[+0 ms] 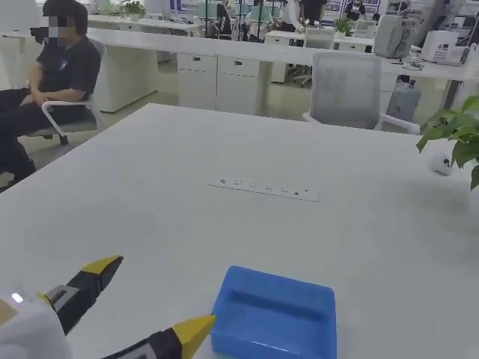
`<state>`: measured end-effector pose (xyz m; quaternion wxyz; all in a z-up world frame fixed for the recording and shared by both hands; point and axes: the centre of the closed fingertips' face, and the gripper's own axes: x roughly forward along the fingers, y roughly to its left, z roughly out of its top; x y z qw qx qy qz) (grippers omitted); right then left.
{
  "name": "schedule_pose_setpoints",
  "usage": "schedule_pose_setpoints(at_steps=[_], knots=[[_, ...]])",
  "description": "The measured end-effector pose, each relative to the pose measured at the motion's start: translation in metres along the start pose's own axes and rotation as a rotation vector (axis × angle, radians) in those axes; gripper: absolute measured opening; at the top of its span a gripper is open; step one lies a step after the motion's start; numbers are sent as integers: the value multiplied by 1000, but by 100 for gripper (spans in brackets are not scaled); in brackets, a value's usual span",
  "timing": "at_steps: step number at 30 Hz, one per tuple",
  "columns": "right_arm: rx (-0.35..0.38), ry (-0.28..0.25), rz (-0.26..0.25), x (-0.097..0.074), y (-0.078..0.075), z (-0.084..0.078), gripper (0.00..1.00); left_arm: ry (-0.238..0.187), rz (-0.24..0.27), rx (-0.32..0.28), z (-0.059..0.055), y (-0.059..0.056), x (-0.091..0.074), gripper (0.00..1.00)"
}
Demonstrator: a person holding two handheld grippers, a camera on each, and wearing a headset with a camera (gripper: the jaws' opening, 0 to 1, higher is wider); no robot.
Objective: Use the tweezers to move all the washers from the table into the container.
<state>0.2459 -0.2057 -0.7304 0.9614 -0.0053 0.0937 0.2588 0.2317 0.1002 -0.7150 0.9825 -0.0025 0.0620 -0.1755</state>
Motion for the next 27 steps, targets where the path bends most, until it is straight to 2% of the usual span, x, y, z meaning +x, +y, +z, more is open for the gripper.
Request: schedule_pose_setpoints(at_steps=[2, 5, 7, 10, 11, 12, 13, 15, 17, 18, 19, 22, 23, 24, 25, 27], knots=[[-3, 20, 7, 1, 2, -4, 74, 16, -20, -4, -2, -4, 1, 83], [-54, 60, 16, 3, 3, -9, 67, 39, -65, -11, -6, -11, 2, 82], [-58, 139, 26, 3, 4, -22, 65, 66, -95, -16, -11, -16, 3, 80], [-80, 183, 43, 4, 9, -28, 62, 195, -165, 19, -33, -27, 4, 75], [-91, 190, 43, 4, 9, -29, 61, 226, -188, 35, -38, -31, 4, 72], [-105, 197, 43, 4, 9, -29, 60, 267, -228, 63, -44, -37, 4, 68], [-112, 203, 42, 4, 9, -30, 59, 281, -247, 83, -47, -41, 5, 65], [-111, 219, 44, 4, 9, -33, 58, 331, -319, 119, -56, -54, 4, 61], [-110, 229, 42, 4, 9, -34, 58, 396, -371, 146, -68, -62, 2, 58], [-112, 235, 39, 3, 9, -35, 57, 439, -413, 180, -77, -67, 1, 53], [-111, 239, 38, 3, 9, -36, 57, 491, -426, 198, -86, -67, 0, 48], [-109, 260, 26, 2, 7, -39, 57, 547, -490, 240, -99, -71, -1, 42], [-108, 266, 22, 2, 6, -40, 57, 588, -517, 264, -106, -74, -2, 41], [-112, 271, 18, 1, 4, -42, 56, 604, -540, 284, -110, -76, -2, 39], [-114, 274, 16, 1, 3, -42, 56, 647, -569, 314, -118, -77, -3, 37], [-118, 278, 10, 1, 3, -42, 56, 693, -611, 361, -128, -80, -4, 31]])
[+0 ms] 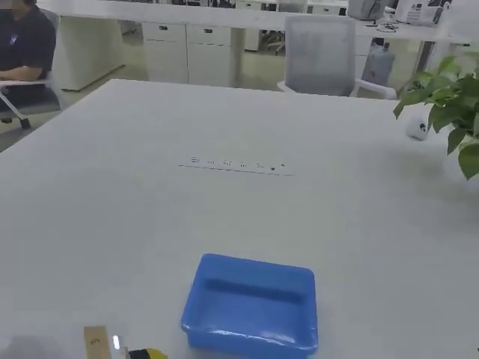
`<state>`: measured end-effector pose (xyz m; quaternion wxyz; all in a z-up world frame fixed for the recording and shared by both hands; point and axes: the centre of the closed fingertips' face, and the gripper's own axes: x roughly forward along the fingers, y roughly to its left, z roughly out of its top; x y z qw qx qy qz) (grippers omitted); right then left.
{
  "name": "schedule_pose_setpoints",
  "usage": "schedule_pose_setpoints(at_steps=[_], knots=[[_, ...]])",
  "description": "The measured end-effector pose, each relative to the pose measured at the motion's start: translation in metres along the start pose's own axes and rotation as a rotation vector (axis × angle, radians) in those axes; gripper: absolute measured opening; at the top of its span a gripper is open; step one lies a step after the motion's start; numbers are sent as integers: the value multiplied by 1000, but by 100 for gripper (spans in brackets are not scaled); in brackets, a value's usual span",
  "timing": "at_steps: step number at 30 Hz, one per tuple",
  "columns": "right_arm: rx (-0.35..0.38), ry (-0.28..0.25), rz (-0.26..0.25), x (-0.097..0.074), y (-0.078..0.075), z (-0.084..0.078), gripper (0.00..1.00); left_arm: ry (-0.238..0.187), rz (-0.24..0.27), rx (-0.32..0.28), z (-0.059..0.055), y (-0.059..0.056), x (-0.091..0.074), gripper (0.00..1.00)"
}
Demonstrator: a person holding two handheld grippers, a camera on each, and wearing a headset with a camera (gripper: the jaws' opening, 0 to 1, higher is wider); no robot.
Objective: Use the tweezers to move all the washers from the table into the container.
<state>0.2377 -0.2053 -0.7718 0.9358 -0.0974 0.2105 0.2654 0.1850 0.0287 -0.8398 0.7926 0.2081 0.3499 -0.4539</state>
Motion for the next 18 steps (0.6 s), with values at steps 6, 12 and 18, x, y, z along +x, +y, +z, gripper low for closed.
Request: schedule_pose_setpoints(at_steps=[6, 12, 18], knots=[[-24, 29, -42, -2, -9, -5, 57, 138, -73, 117, -14, -10, 19, 17], [-43, 66, -52, -2, -11, -12, 57, 195, -79, 161, -21, -10, 28, 15], [-46, 72, -56, -3, -12, -13, 56, 217, -80, 246, -25, -11, 28, 9]])
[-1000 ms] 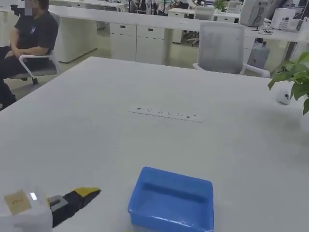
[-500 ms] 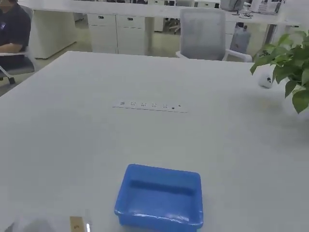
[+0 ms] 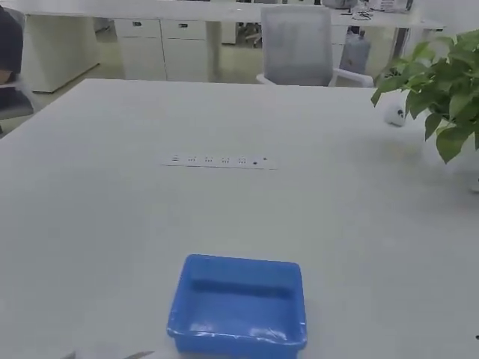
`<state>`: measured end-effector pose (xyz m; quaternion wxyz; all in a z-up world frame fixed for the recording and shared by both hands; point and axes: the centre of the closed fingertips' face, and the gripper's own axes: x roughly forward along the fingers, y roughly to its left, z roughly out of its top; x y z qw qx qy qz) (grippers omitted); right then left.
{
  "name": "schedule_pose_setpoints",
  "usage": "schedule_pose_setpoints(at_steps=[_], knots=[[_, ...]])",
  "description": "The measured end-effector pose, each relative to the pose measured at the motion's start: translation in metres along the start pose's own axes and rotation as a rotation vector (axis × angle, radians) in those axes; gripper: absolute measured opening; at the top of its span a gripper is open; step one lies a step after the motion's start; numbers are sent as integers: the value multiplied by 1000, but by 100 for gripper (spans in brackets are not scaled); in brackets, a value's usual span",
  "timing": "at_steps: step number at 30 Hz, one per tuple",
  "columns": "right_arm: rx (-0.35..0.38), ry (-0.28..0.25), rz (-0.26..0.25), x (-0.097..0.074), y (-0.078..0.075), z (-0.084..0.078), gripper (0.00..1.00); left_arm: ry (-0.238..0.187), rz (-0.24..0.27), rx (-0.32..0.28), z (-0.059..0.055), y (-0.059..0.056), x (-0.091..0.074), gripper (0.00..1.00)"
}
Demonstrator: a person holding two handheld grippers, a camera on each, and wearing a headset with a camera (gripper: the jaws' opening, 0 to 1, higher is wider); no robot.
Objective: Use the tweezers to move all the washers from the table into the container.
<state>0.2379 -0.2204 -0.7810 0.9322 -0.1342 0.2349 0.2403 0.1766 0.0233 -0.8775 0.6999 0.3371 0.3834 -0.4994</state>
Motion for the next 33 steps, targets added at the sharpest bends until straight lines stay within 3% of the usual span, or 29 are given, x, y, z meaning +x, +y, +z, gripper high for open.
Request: schedule_pose_setpoints(at_steps=[2, 5, 8, 11, 16, 26, 30, 33], knots=[[4, -1, -5, 0, -1, 0, 56, 12, 2, 36, -2, -1, 0, 7], [12, -6, -5, -1, -1, 0, 57, -5, 9, 70, 3, -2, 0, 0], [13, -10, -8, -1, -2, 1, 59, -4, 1, 93, 3, -5, 2, 0], [12, -7, -7, -1, -2, 1, 59, 7, 3, 152, 3, -7, 3, 0], [4, -7, -3, 0, -2, 0, 60, 0, -12, 146, 5, -9, -3, 0], [-4, -11, -1, 0, -1, 1, 62, -59, -1, 133, 19, -15, -28, 0], [-59, 27, 45, 2, 12, 0, 62, -84, -1, 136, 29, -19, -40, 0], [-120, 50, 134, 2, 33, 3, 61, -104, -1, 124, 38, -23, -49, 0]])
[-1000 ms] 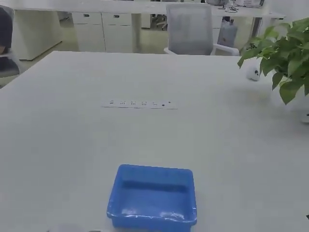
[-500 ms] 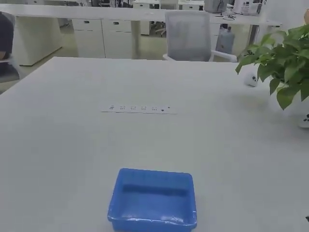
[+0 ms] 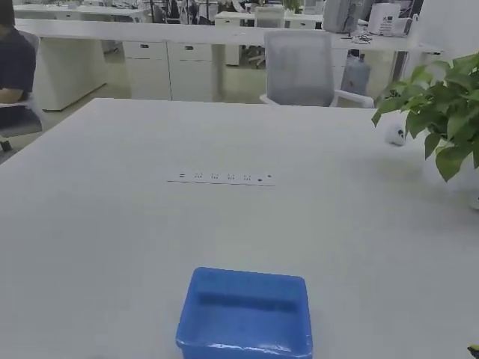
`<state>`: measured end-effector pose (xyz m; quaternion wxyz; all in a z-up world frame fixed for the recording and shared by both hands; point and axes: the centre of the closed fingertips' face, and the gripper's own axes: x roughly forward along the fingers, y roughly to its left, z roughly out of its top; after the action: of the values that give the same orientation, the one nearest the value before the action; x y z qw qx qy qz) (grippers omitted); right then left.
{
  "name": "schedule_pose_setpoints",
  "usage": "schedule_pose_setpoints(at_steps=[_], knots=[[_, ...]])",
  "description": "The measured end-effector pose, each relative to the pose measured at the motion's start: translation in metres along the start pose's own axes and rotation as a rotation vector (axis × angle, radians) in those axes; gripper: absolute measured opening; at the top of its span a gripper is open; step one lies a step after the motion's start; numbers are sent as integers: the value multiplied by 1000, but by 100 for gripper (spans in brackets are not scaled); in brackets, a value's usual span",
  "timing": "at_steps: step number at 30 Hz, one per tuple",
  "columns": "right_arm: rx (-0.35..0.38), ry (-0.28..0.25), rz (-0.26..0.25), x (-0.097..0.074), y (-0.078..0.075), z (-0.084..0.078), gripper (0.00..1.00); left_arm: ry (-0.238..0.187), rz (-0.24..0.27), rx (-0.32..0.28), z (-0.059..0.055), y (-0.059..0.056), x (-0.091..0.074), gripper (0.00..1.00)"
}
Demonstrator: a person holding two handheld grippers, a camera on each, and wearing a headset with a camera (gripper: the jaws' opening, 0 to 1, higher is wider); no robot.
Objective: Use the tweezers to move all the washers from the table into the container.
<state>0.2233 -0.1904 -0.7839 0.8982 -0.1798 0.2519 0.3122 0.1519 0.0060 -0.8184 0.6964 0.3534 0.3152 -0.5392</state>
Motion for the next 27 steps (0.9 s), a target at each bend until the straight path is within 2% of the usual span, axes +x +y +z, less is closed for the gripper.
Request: schedule_pose_setpoints(at_steps=[2, 3, 5, 8, 11, 13, 18, 19, 21, 22, 25, 27], knots=[[11, 11, 51, 1, 12, 2, 58, -15, -2, -11, 6, -1, -3, 0], [3, 0, 119, 2, 26, 7, 56, -22, -2, -13, 10, -2, -6, 0], [-64, 3, 181, 4, 44, 12, 56, -28, -5, -10, 16, -4, -8, 0], [-137, 31, 271, 10, 69, 12, 46, -31, -11, -8, 24, -5, -11, 0], [-136, 39, 351, 17, 88, 12, 33, -37, -14, 6, 32, -6, -14, 0], [-140, 35, 404, 22, 99, 13, 30, -41, -17, 12, 36, -6, -16, 0], [-159, 88, 551, 32, 127, 2, 24, -43, -29, 37, 46, -8, -16, 0], [-168, 109, 572, 33, 130, -2, 24, -46, -32, 38, 47, -8, -16, 0], [-163, 87, 601, 37, 136, 1, 22, -57, -33, 32, 51, -9, -15, 0], [-151, 86, 632, 39, 142, 1, 21, -64, -34, 30, 53, -9, -15, 0], [-208, 124, 650, 46, 148, -8, 21, -74, -37, 26, 57, -10, -14, 0], [-214, 125, 654, 50, 151, -9, 22, -74, -40, 33, 59, -11, -14, 0]])
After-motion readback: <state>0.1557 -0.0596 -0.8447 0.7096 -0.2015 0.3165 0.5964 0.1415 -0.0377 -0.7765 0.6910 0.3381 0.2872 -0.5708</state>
